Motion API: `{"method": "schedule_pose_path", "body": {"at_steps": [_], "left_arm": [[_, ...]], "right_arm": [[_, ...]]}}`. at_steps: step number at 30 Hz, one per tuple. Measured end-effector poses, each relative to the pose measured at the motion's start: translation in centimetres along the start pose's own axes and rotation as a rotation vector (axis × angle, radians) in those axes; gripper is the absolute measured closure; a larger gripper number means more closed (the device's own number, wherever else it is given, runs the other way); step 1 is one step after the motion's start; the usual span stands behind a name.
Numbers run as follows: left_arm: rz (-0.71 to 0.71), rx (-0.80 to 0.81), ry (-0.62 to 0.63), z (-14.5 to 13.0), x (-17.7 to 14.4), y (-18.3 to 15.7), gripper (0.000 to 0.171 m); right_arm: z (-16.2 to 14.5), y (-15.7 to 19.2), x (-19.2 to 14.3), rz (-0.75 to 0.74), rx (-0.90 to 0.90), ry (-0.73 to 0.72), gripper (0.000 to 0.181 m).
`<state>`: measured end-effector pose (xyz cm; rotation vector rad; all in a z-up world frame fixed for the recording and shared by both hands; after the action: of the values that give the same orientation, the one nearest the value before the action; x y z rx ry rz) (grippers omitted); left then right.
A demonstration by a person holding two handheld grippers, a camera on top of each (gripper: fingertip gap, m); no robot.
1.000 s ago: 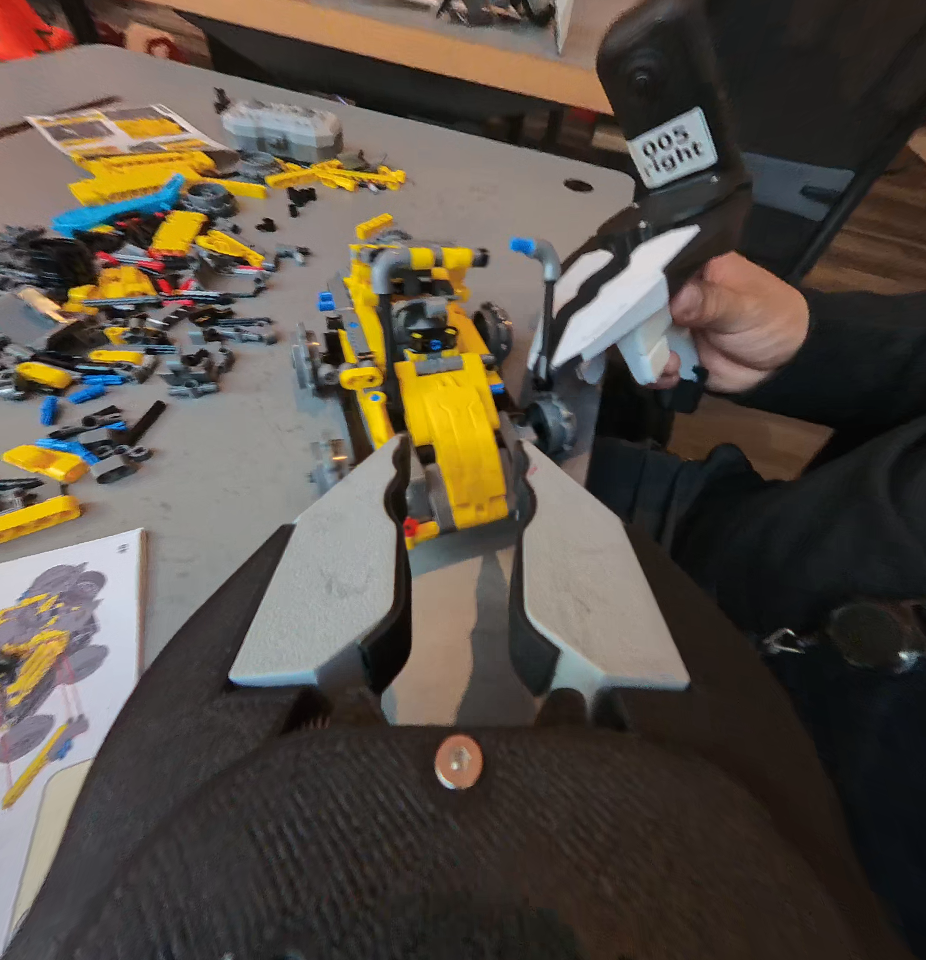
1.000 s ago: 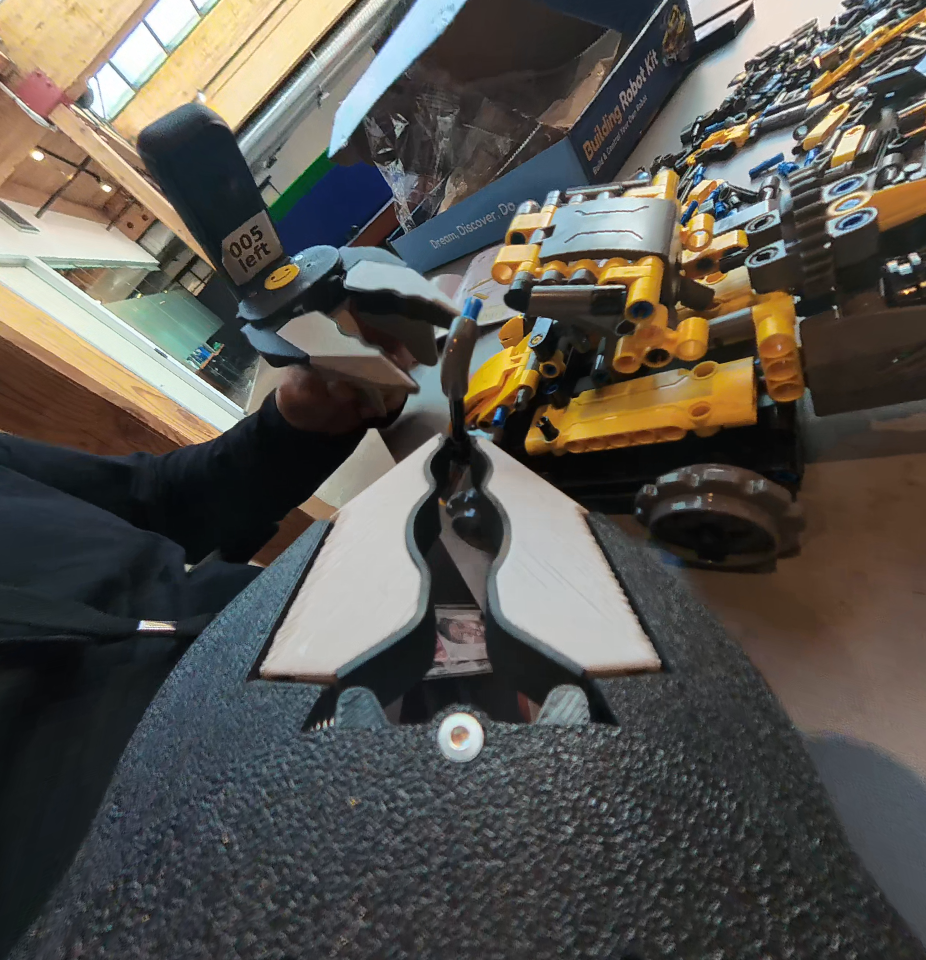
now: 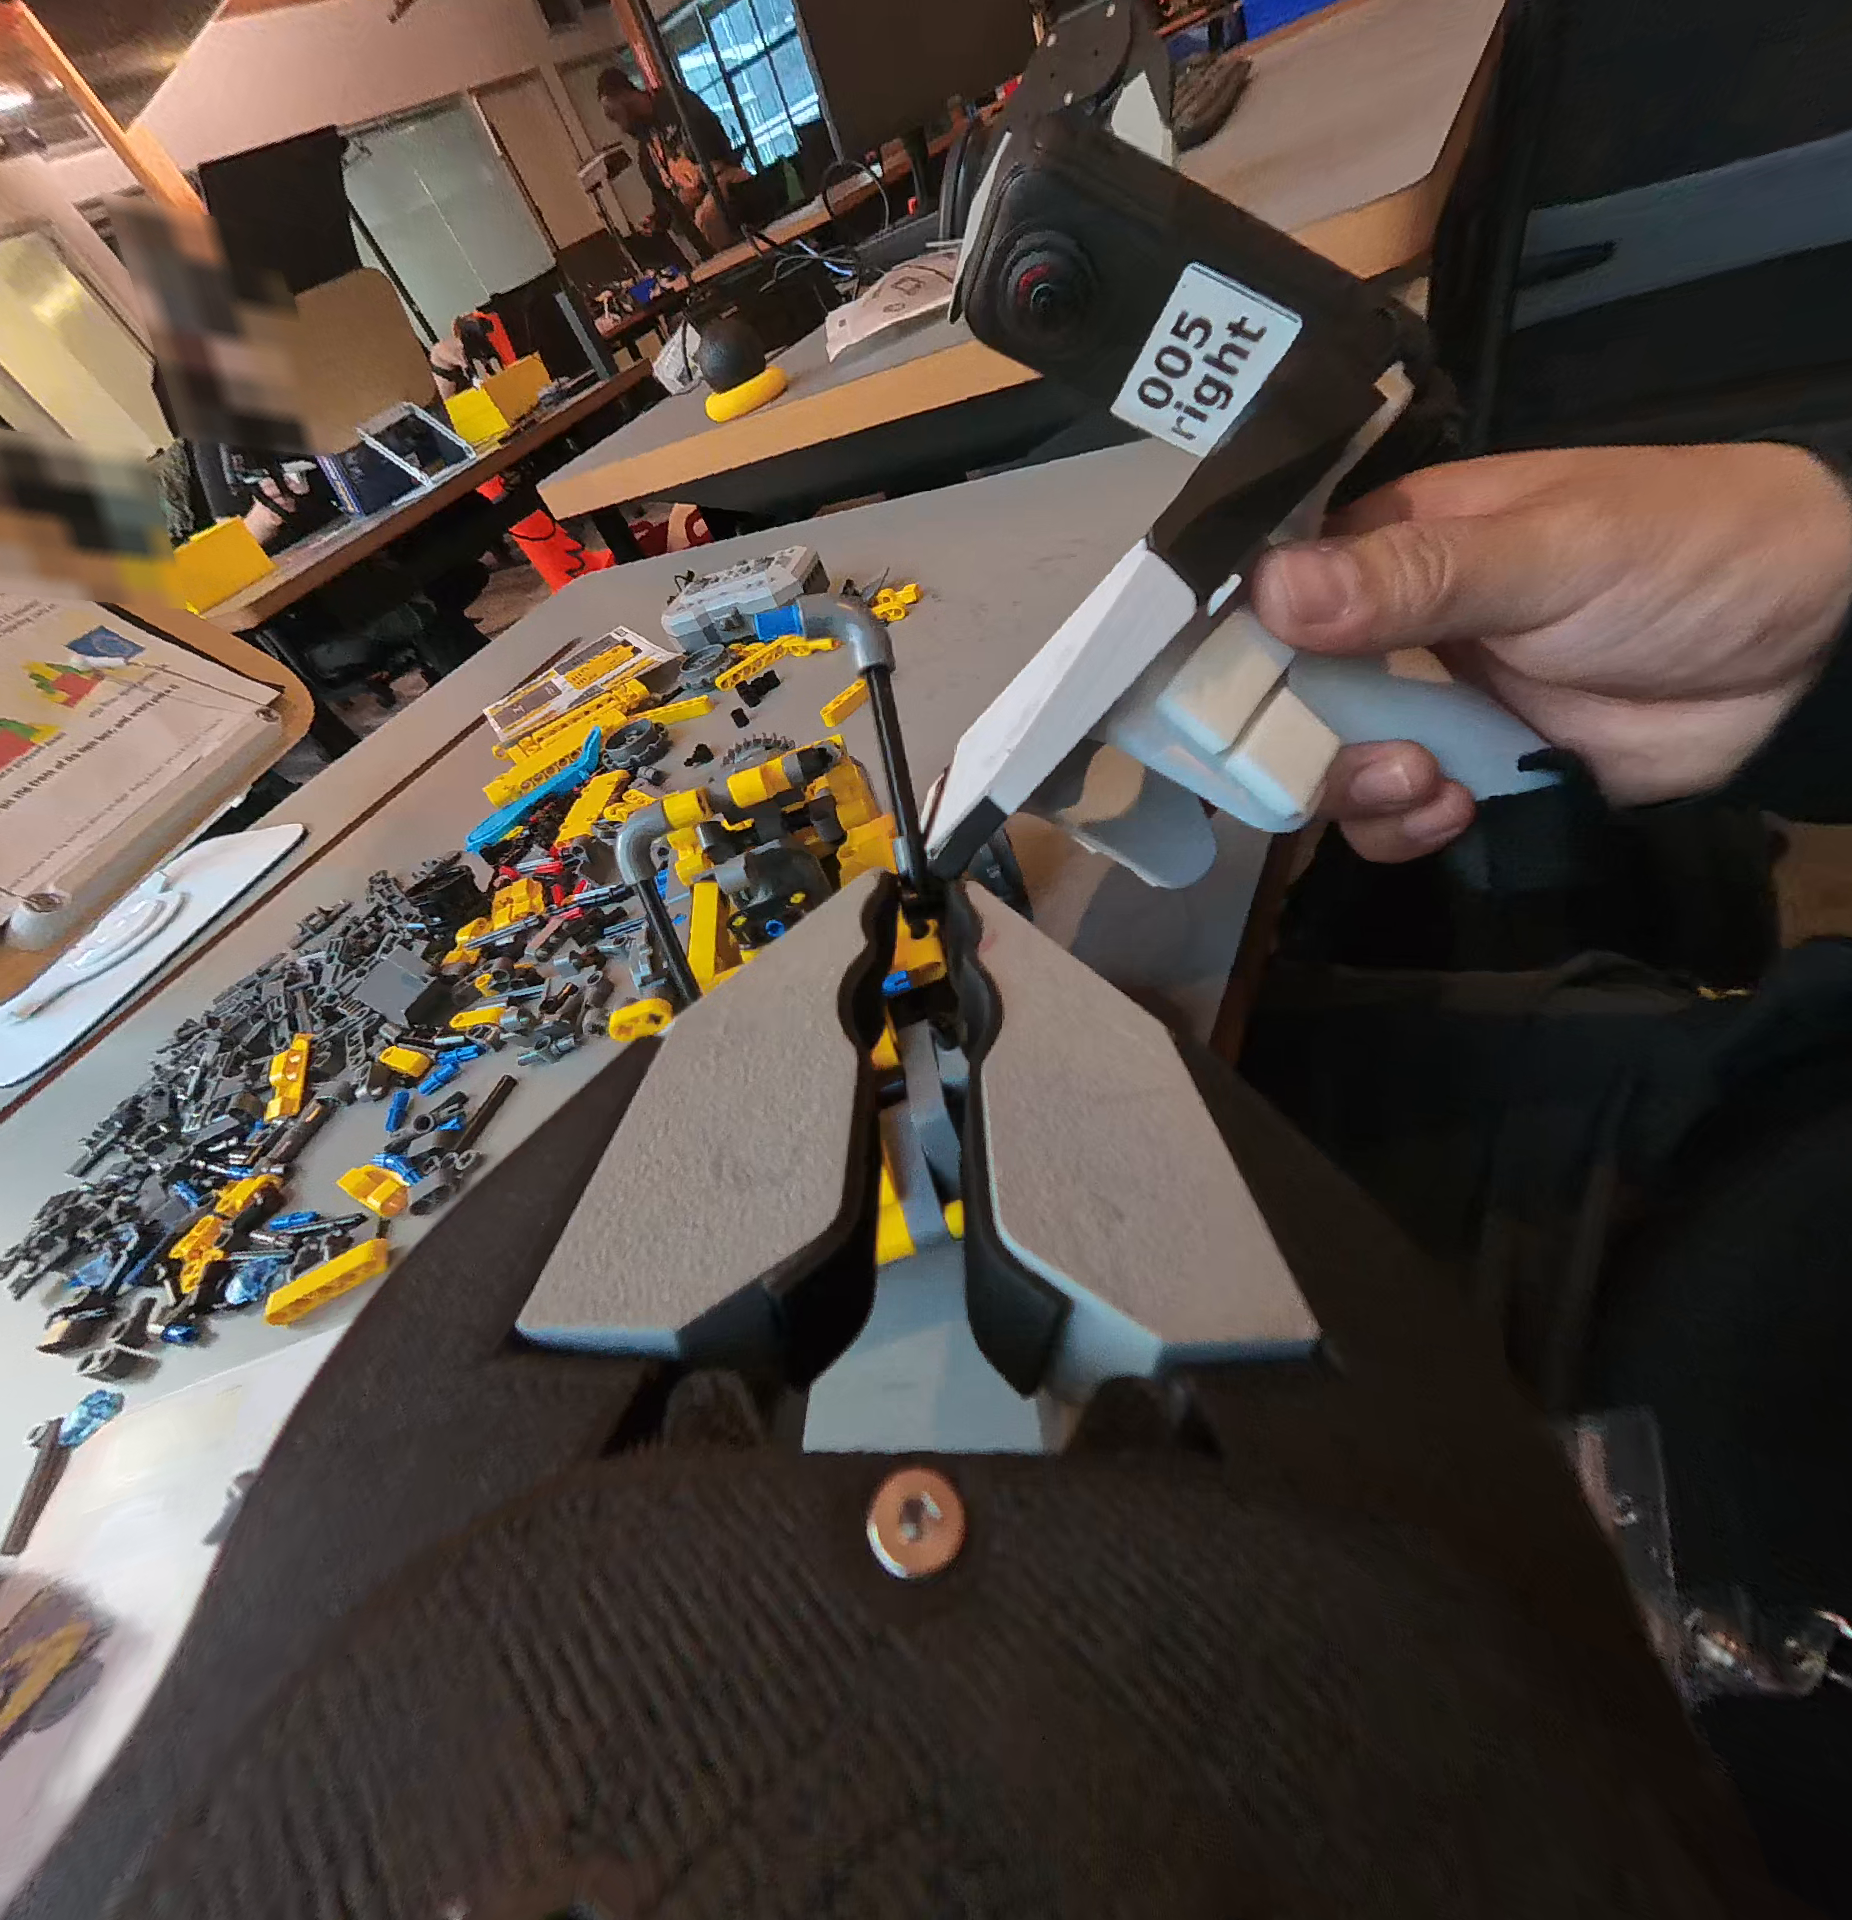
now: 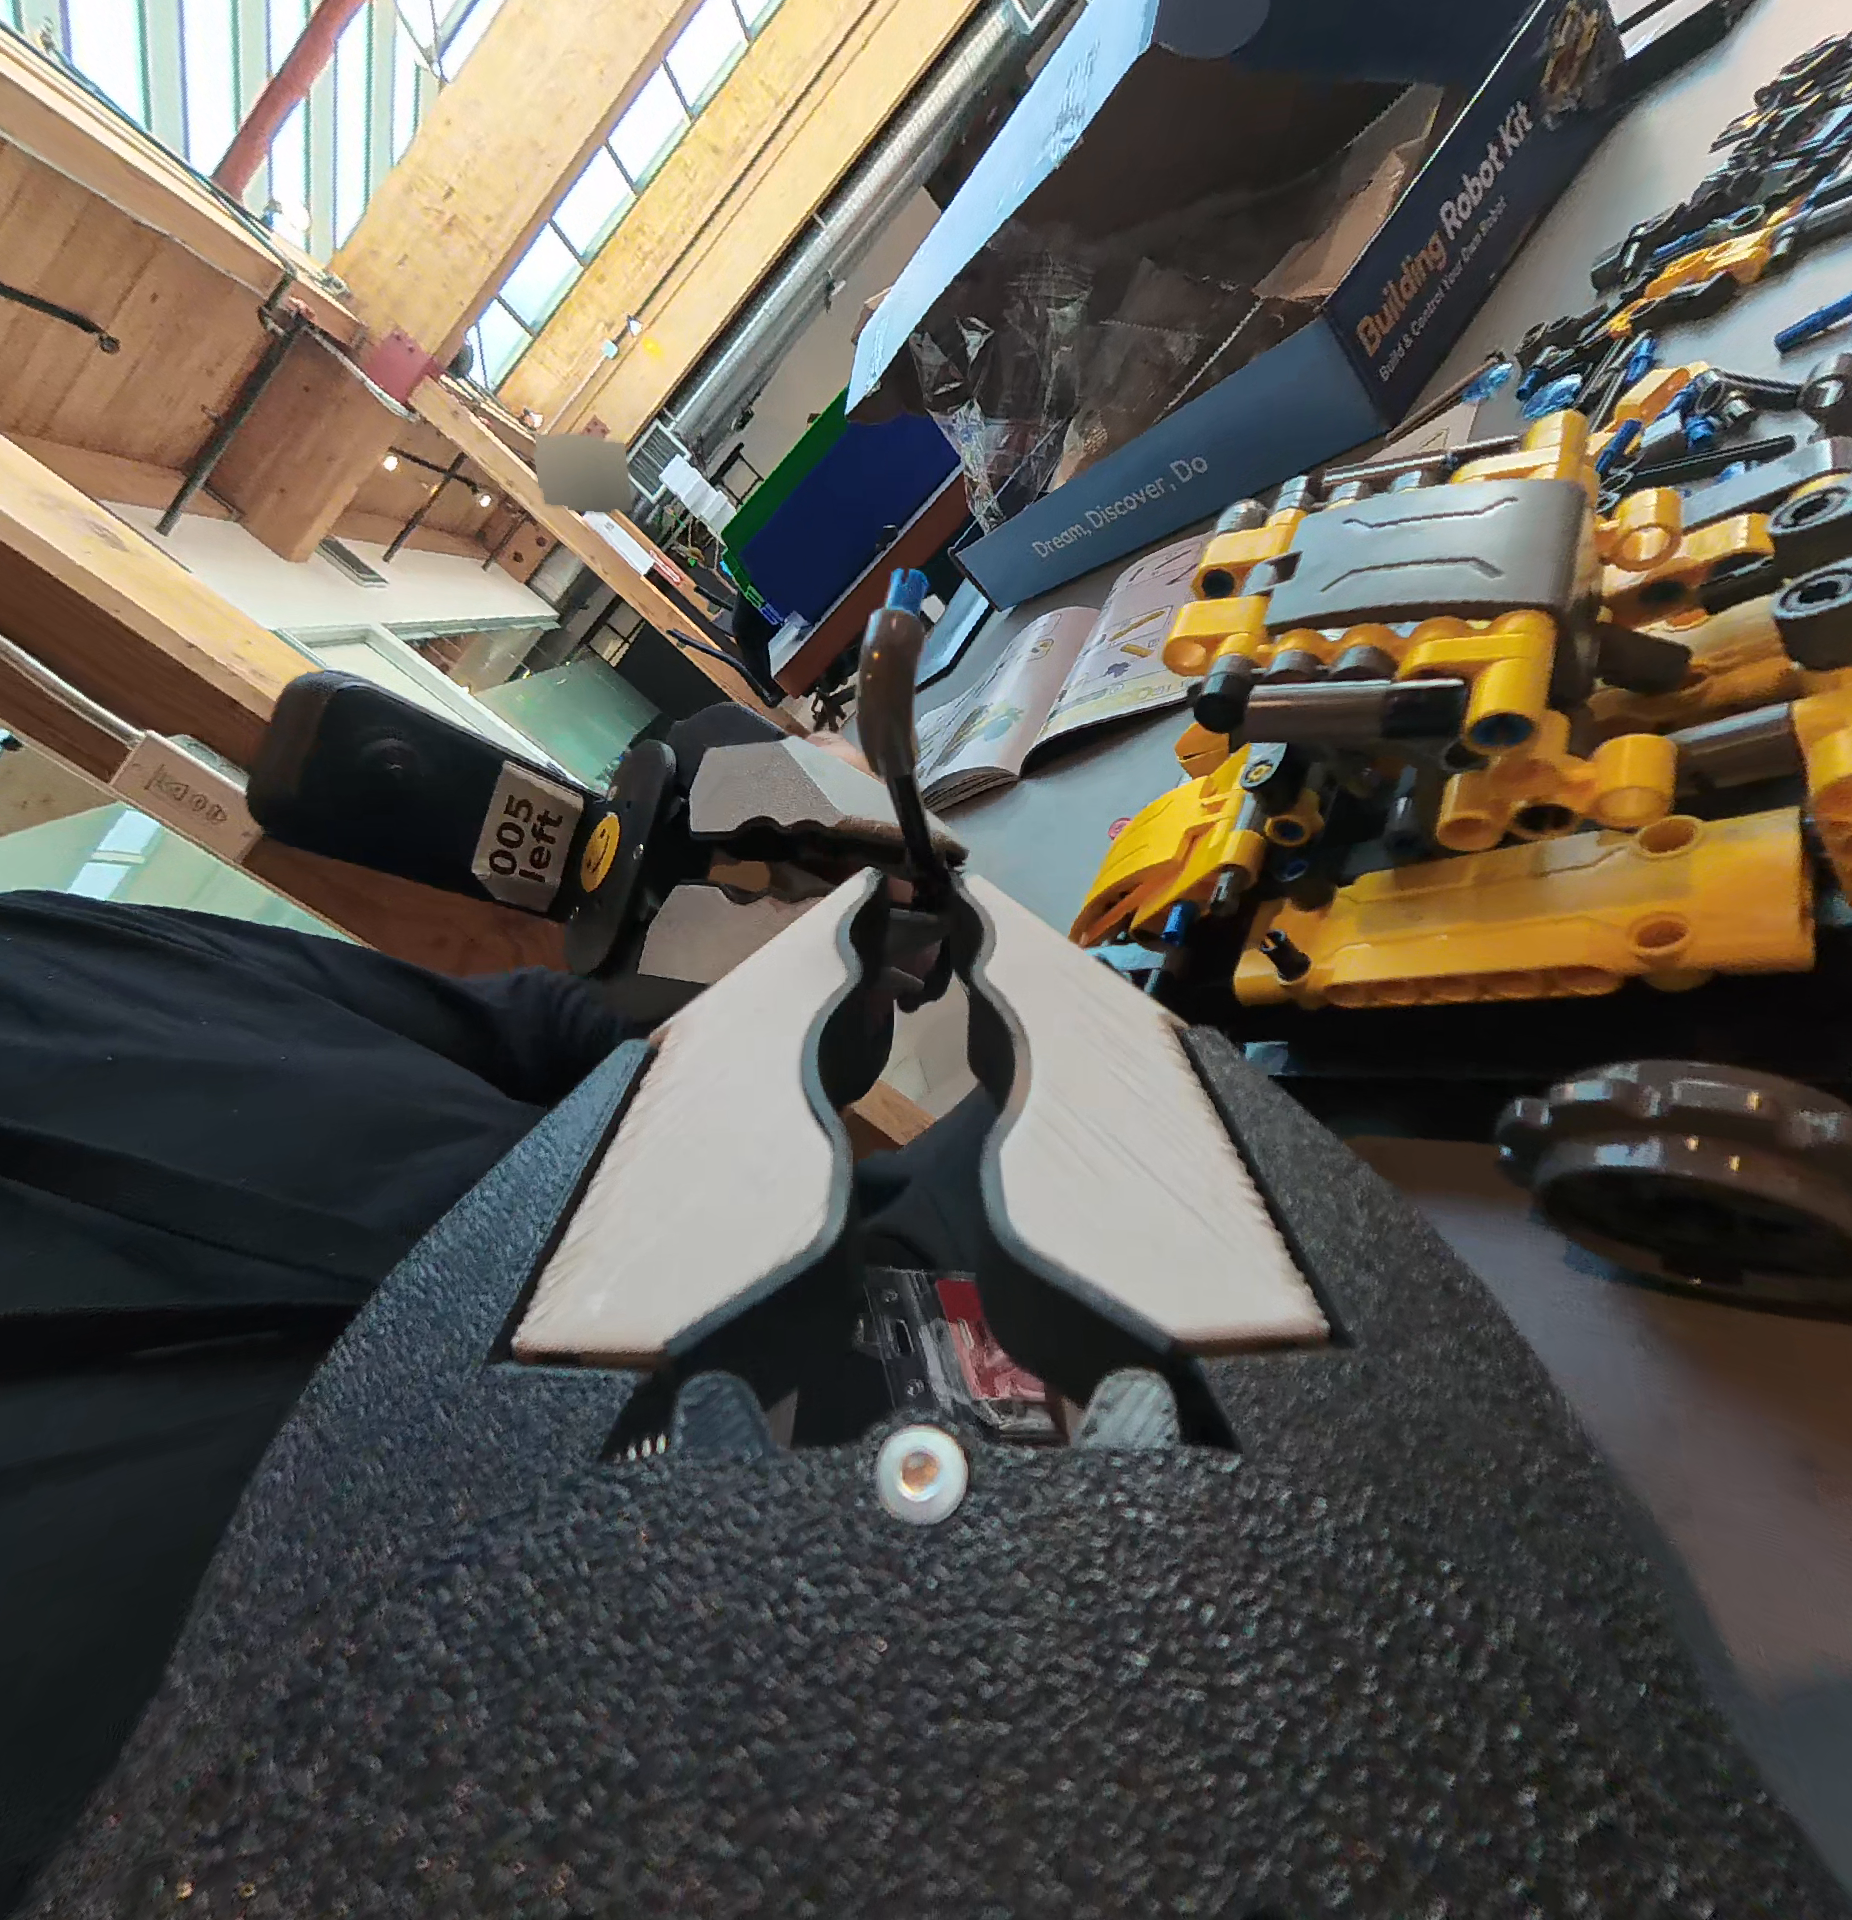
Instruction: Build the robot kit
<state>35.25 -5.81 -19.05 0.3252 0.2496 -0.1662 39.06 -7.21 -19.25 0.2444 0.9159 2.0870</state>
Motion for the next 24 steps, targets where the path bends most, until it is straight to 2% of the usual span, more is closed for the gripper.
{"method": "schedule_pose_path", "body": {"at_steps": [7,18,24], "left_arm": [[0.016,-0.046,-0.02,-0.4,0.2,-0.9,0.165],[-0.072,-0.216,-0.036,-1.4,0.5,-0.7,0.164],[-0.078,-0.209,-0.025,-1.5,0.6,-0.8,0.16]], "right_arm": [[-0.7,-0.2,-0.3,-0.045,-0.059,0.014,0.174],[-1.3,-1.1,0.0,-0.085,-0.045,-0.003,0.174],[-1.4,-1.3,0.1,-0.091,-0.038,-0.016,0.175]]}}
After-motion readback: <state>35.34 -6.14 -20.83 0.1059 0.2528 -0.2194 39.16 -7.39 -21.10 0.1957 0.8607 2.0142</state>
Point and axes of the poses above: each gripper's, where its closed fingertips meet, x out along the fingers, z out of its top, y = z × x across the jaws, the point moved 3 cm from there along -x, back along the fingers, and after that the axes turned 11 degrees about -z, right-handed, at the moved point
